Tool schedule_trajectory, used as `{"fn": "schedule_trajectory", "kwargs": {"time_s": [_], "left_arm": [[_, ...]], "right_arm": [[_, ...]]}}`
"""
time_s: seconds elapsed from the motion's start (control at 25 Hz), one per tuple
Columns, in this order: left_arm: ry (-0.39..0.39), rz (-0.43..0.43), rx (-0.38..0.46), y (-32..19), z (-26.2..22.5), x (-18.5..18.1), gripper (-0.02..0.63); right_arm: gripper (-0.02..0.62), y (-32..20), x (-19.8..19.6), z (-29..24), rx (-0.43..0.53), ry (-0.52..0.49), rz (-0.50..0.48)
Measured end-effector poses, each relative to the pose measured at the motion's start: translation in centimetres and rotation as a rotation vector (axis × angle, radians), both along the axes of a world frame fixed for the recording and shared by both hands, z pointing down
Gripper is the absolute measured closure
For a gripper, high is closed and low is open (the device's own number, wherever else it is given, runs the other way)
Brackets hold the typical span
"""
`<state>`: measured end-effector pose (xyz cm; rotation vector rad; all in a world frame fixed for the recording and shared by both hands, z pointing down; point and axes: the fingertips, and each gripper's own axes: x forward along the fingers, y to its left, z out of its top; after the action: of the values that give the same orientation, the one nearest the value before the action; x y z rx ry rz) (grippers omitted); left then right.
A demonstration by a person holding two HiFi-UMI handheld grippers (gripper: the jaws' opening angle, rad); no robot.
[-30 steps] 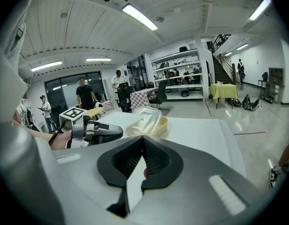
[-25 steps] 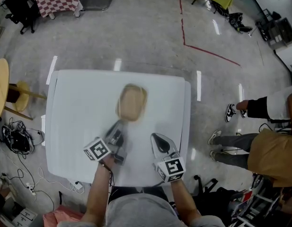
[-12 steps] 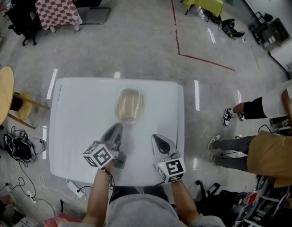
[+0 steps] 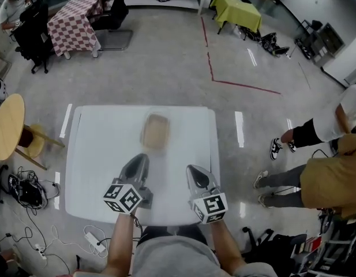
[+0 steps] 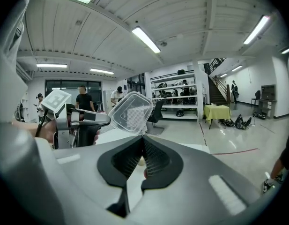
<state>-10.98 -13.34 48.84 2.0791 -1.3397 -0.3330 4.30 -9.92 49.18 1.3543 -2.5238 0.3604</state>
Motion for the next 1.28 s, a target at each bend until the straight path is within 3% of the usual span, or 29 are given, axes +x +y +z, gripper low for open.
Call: {"fn": "schedule_trajectory", "kwargs": {"time_s": [0.36,1.28], "left_arm": [[-0.180,-0.009,0.110,4.3,-4.1,0.6,0.554],[-0.522,-0.026,0.144,11.6,-2.7,2.3,0.554]], "right_arm": [[0.591,3.4,1.0,-3.2,0.074,-0.027,0.016],[0.591,6.9,2.8,-5.0,0.128,-0.050,0.041]]}}
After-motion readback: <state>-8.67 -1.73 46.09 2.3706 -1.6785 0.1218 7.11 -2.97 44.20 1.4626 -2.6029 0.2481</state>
